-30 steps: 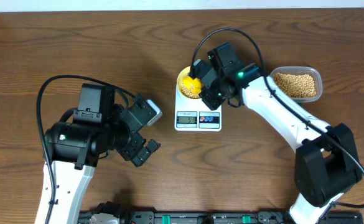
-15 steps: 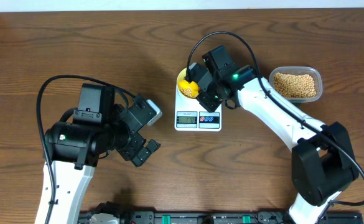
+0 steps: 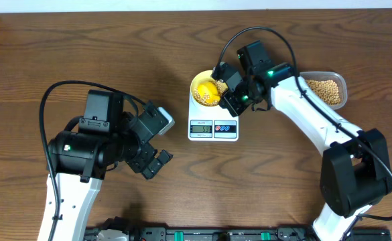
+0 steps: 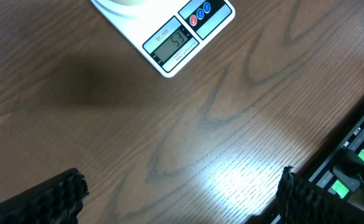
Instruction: Scoop item into bowl and weigh 50g on scale
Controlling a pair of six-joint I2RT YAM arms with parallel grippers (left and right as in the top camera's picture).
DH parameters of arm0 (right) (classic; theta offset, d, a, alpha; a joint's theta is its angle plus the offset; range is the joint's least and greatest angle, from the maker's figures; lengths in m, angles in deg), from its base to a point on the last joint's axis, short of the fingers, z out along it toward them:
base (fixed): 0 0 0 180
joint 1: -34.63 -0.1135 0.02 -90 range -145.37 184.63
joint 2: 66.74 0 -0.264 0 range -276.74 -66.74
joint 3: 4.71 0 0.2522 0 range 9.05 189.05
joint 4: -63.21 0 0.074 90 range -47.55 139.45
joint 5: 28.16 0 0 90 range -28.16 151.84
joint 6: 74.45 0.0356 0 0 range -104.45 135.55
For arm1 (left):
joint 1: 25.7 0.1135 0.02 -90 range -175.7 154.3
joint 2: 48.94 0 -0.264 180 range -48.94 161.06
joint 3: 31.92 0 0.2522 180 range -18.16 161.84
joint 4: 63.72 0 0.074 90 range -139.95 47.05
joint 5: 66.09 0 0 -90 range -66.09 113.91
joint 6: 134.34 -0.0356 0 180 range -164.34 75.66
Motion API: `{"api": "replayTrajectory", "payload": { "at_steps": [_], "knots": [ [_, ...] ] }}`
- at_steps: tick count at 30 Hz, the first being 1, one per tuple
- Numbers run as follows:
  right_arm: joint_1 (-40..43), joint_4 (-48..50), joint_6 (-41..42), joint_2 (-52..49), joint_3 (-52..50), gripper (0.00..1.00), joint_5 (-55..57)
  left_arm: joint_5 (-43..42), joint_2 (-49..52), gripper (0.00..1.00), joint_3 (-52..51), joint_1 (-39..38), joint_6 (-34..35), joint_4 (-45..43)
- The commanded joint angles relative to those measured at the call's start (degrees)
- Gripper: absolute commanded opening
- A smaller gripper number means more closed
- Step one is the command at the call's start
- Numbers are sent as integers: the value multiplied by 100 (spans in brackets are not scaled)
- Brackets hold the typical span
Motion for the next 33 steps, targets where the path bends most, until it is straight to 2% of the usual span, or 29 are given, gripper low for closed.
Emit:
{"api": "replayTrajectory", "payload": {
  "at_steps": [1, 11, 24, 33],
  "knots": [
    [201, 9, 267, 175, 146, 1, -590, -90, -26, 100, 72, 24, -57, 22],
    [505, 9, 476, 240, 175, 1, -1156, -92, -26, 100, 72, 24, -57, 22],
    [516, -103, 623, 813, 205, 1, -1123, -90, -26, 100, 72, 24, -57, 22],
    [667, -120, 1128, 1185, 203, 1, -1123, -92, -26, 100, 72, 24, -57, 22]
  ]
}}
